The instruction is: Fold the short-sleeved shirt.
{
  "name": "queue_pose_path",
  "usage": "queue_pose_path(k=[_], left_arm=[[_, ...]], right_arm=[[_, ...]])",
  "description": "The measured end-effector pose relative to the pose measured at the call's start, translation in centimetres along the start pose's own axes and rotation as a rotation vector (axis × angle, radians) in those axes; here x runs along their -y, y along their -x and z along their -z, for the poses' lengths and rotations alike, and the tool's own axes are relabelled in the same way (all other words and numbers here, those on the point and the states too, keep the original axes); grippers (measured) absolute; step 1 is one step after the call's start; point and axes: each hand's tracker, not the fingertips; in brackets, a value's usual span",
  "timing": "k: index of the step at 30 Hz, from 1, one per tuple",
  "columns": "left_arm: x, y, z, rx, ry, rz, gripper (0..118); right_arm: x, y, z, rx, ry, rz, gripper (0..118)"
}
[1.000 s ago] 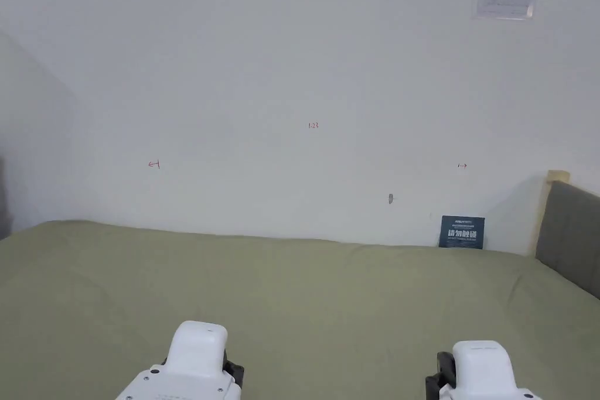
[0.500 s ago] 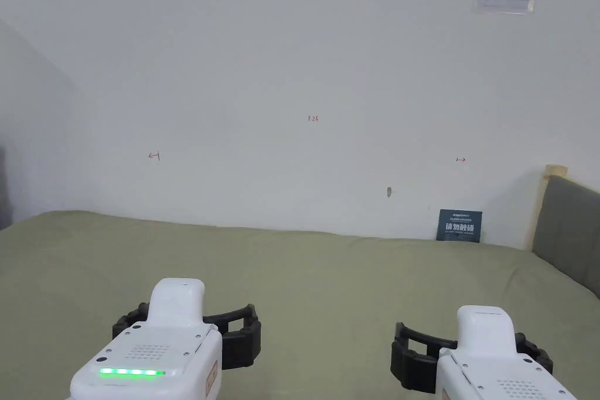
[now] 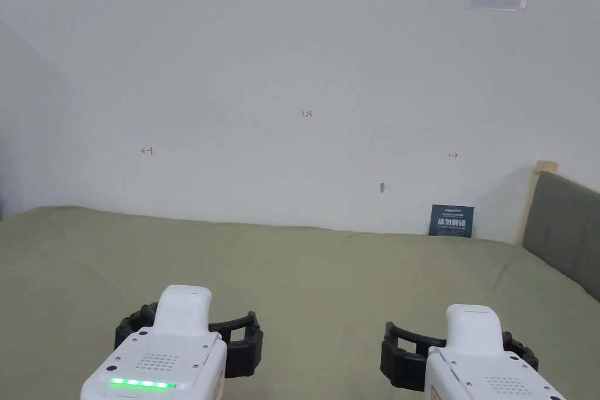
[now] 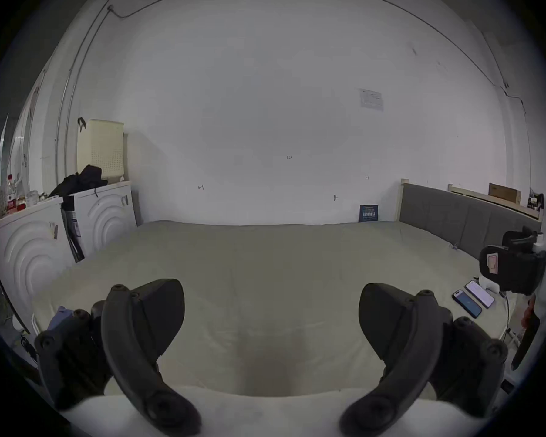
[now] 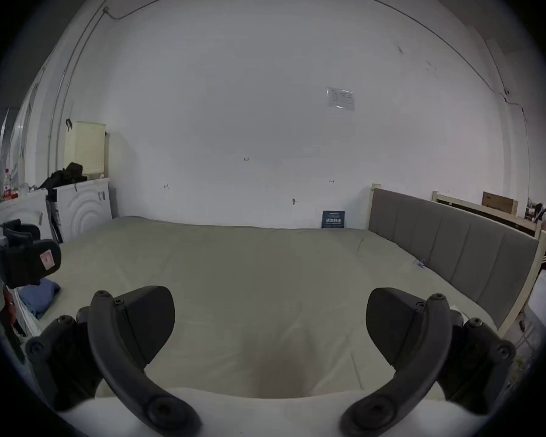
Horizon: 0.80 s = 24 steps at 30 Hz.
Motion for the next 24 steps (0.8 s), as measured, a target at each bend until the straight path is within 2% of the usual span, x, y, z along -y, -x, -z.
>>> queue_pose_path(k=[4, 10, 16, 24], left_arm=[[-0.09, 0.55, 0.26, -0.003, 0.011, -0.043, 115], [-0.25, 0.18, 0.02, 0.010, 0.003, -0.009, 115], [-0.14, 0.27, 0.31, 0.018, 0.010, -0.002, 115], [-0.33, 0.84, 0.56, -0.003, 0.031, -0.028, 115]], right_arm=[[-0.35, -0.17, -0.34, -0.012, -0.017, 0.032, 118], [-0.62, -0.15, -0.72, -0.041, -0.061, 0.060, 118], [-0.61, 0.32, -0.02, 0.083, -0.032, 0.035, 118], [-0.93, 0.06, -0.33, 0.034, -0.046, 0.034, 118]])
